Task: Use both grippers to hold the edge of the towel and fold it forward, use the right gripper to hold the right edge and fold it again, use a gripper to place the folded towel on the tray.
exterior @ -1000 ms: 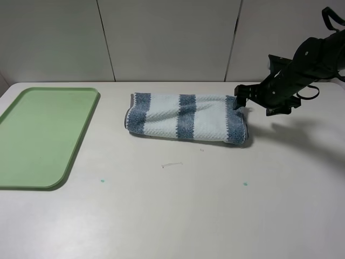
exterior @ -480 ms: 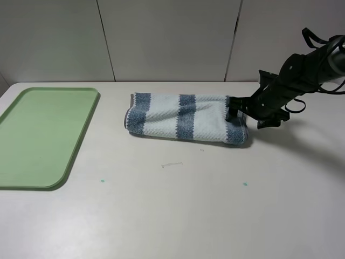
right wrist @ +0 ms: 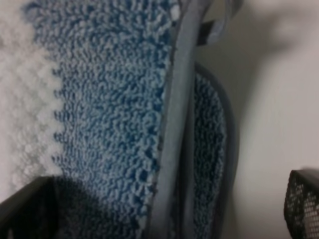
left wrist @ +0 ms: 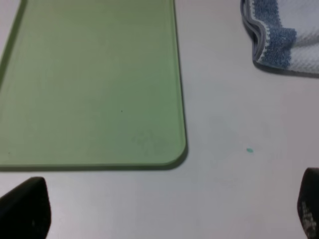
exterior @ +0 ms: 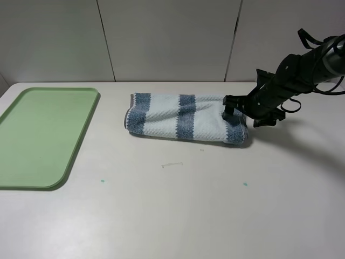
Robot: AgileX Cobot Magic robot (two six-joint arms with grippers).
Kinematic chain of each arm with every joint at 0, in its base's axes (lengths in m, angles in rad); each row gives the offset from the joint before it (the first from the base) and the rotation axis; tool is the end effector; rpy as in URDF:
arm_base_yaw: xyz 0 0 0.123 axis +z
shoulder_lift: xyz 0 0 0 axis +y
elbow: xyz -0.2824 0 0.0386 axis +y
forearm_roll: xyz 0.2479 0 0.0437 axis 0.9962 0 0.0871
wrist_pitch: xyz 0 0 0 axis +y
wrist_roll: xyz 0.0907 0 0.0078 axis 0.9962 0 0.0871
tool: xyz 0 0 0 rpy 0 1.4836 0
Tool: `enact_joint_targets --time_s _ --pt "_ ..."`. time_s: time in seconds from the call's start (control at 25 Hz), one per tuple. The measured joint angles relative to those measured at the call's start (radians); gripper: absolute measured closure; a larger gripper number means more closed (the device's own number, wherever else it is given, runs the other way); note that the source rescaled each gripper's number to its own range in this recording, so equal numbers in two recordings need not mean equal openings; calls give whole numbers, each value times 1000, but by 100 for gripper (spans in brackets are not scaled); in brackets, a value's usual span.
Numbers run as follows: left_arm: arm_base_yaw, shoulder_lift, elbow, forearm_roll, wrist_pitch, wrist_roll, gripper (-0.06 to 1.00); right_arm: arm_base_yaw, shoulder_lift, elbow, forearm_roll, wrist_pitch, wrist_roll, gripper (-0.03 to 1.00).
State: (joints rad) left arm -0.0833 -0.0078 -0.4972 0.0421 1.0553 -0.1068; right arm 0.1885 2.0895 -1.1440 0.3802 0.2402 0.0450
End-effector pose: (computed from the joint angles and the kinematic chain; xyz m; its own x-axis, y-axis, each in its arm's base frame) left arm -0.0052 0.0038 0.2769 -0.4475 -0.0488 -0.8929 0.0121 0.9981 -0.0606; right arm 0.3880 0.0822 0.0936 -0.8853 0.2402 -0.3983 0.1418 0.9549 0.2608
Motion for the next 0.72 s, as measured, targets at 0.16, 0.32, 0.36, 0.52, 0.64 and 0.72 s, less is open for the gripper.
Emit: enact_joint_targets --time_s 0.16,0.32,0.36,0.52,0.64,0.72 --pt "0 0 0 0 0 0 -6 0 0 0 8 3 0 -3" --pt "0 0 0 0 0 0 -6 0 0 -2 14 17 0 0" --pt "0 0 0 0 0 0 -6 0 0 -2 14 21 0 4" --pt "0 0 0 0 0 0 -6 0 2 -2 22 36 3 24" --pt "0 0 0 0 0 0 -6 0 3 -2 29 51 5 43" --pt "0 0 0 0 0 0 -6 0 9 -2 34 53 7 57"
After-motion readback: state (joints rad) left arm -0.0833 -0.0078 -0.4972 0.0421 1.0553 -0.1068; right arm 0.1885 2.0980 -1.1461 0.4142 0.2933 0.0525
